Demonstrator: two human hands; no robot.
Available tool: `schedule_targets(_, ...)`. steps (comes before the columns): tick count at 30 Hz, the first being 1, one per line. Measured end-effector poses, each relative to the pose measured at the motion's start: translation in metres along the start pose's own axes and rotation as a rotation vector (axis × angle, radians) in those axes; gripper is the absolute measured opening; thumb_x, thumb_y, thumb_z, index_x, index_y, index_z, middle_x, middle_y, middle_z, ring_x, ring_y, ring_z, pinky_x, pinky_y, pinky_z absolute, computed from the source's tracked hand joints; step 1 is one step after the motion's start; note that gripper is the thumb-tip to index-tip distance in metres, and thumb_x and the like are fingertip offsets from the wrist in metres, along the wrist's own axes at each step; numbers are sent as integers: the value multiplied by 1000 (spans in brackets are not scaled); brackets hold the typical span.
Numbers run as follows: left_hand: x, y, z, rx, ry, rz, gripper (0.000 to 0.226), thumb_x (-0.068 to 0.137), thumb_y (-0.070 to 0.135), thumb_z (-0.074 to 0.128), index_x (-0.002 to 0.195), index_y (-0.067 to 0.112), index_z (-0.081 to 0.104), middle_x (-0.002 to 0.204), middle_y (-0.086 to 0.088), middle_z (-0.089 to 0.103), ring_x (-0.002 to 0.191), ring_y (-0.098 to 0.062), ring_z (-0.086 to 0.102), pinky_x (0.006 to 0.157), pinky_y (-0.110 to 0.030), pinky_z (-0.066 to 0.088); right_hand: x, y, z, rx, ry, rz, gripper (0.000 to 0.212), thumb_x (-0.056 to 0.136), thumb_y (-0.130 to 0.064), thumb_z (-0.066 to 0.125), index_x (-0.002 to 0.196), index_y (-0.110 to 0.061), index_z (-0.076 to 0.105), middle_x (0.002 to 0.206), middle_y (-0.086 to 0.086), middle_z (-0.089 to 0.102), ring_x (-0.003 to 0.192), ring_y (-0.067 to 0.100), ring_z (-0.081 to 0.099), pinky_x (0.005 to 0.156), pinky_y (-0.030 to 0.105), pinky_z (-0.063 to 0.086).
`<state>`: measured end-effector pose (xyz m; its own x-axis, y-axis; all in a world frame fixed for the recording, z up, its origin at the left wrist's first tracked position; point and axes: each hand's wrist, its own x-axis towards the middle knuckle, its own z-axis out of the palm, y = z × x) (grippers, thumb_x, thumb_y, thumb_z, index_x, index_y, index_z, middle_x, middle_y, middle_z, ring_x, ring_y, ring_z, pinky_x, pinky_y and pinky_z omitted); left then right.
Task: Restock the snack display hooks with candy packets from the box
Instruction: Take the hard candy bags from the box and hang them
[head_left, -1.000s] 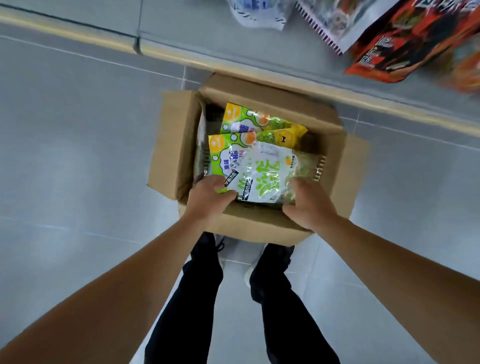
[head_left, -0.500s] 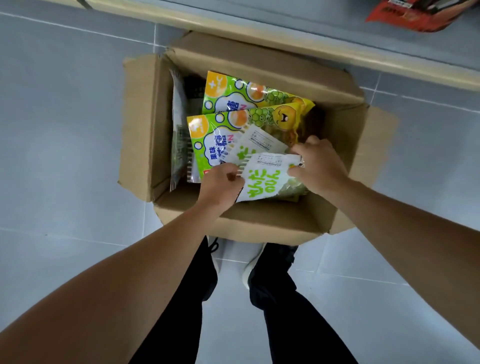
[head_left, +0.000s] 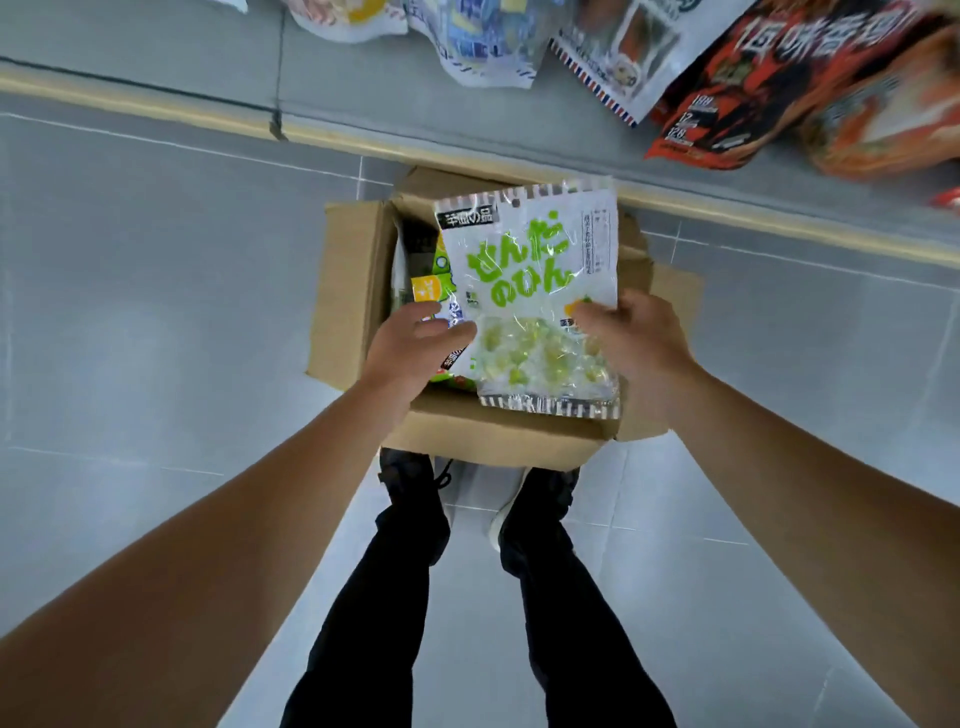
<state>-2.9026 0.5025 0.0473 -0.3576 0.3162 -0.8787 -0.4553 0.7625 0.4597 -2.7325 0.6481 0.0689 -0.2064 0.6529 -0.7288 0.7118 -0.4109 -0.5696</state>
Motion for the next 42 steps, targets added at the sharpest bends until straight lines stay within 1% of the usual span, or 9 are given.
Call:
schedule_targets(5,-82,47,-26,-1,-136,27,35,79,22,78,106,9,61,95,-1,67,83,-11,63,78,-34,51,-82,-65,-22,225,-53,62,4,90,-27,70,92,-24,71,74,-8,70,55,4,61,45,16,44)
schedule_targets(8,-136,71,-39,-61,-198,55,12,82,19,76,88,13,68,81,0,66,73,-19,61,69,-34,48,-131,-94,-33,353,-59,84,8,91,-30,70,96,-24,71,88,0,75,69,15,65,61,29,49)
schedule_targets(12,-210,107,-53,-1,-224,158,16,82,24,76,93,13,71,77,-1,65,70,-21,59,61,-30,45,-201,-133,-54,443,-6,110,8,90,-27,69,97,-23,70,88,1,76,77,22,69,77,40,53)
schedule_targets(16,-279,139,-60,31,-223,243,19,80,26,77,94,14,73,82,-1,69,70,-20,58,58,-28,40,-270,-166,-82,421,15,20,4,89,-15,69,90,-18,71,83,2,74,70,16,70,63,28,54)
schedule_targets(20,-350,161,-56,48,-209,350,18,82,24,76,94,12,73,83,-4,68,71,-21,58,63,-32,42,-332,-187,-115,400,28,-98,11,87,-14,69,95,-22,71,89,-1,74,82,18,67,75,33,50)
schedule_targets(25,-433,165,-39,-13,-243,470,23,83,20,75,99,5,72,89,-11,69,80,-24,60,70,-36,44,-402,-191,-163,454,62,-241,12,87,-13,71,96,-21,71,83,-5,74,78,13,69,62,26,50)
schedule_targets(34,-618,165,38,9,-238,817,13,85,20,74,75,16,66,53,8,57,54,-18,47,51,-26,34,-531,-170,-291,531,107,-460,9,85,-13,73,93,-16,73,84,4,75,78,23,64,70,35,49)
schedule_targets(38,-697,172,75,-23,-229,944,8,84,20,74,89,16,70,80,2,72,75,-19,62,61,-27,45,-589,-174,-355,551,137,-525,41,76,-21,80,113,-12,65,108,11,71,95,27,65,78,40,48)
schedule_targets(42,-774,190,104,-31,-233,1045,45,85,27,74,123,11,55,113,4,59,110,-21,56,93,-34,47,-644,-188,-412,593,173,-621,72,60,-31,86,124,-15,57,114,8,69,97,27,68,81,39,49)
